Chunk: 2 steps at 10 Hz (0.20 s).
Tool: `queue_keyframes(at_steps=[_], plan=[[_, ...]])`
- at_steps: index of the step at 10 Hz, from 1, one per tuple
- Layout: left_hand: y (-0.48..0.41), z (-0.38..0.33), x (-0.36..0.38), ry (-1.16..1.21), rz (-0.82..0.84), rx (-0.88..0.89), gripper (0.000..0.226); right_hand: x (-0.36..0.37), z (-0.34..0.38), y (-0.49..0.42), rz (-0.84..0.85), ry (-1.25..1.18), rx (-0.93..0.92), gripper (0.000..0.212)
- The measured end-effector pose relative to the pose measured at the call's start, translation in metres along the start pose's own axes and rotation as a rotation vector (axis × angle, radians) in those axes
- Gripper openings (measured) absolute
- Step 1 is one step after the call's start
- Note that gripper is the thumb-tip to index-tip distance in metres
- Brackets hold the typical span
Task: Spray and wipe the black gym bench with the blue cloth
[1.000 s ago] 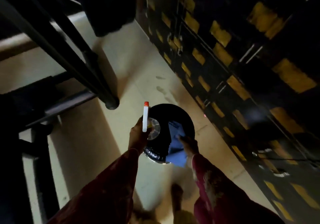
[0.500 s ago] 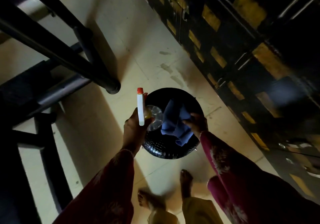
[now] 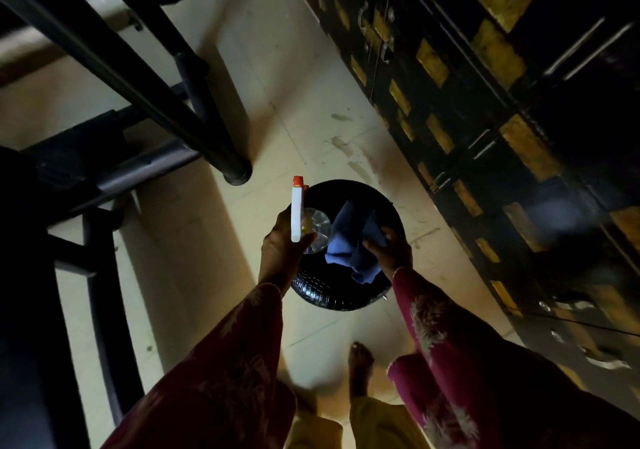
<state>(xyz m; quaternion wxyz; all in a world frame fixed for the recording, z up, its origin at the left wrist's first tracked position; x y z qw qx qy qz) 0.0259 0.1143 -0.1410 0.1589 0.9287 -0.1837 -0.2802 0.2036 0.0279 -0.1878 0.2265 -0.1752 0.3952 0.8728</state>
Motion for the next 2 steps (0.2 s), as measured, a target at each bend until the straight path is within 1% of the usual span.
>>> queue_keyframes(at_steps=[1, 2], plan=[[0.012, 0.003, -0.007, 0.051, -0.067, -0.018, 0.042, -0.01, 0.009, 0.015, -0.021, -0.006, -0.026, 0.047], [0.032, 0.007, -0.021, 0.099, -0.111, -0.052, 0.023, -0.014, 0.021, 0.045, 0.085, -0.053, -0.03, 0.033]])
Point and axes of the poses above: each hand's wrist, its own y-axis away from the middle knuckle, its own x-axis out of the palm, z = x × y, the point moved 2 cm from there along -y, towards the middle knuckle, and after that the axes turned 2 degrees about -x, right-handed, at the moved point
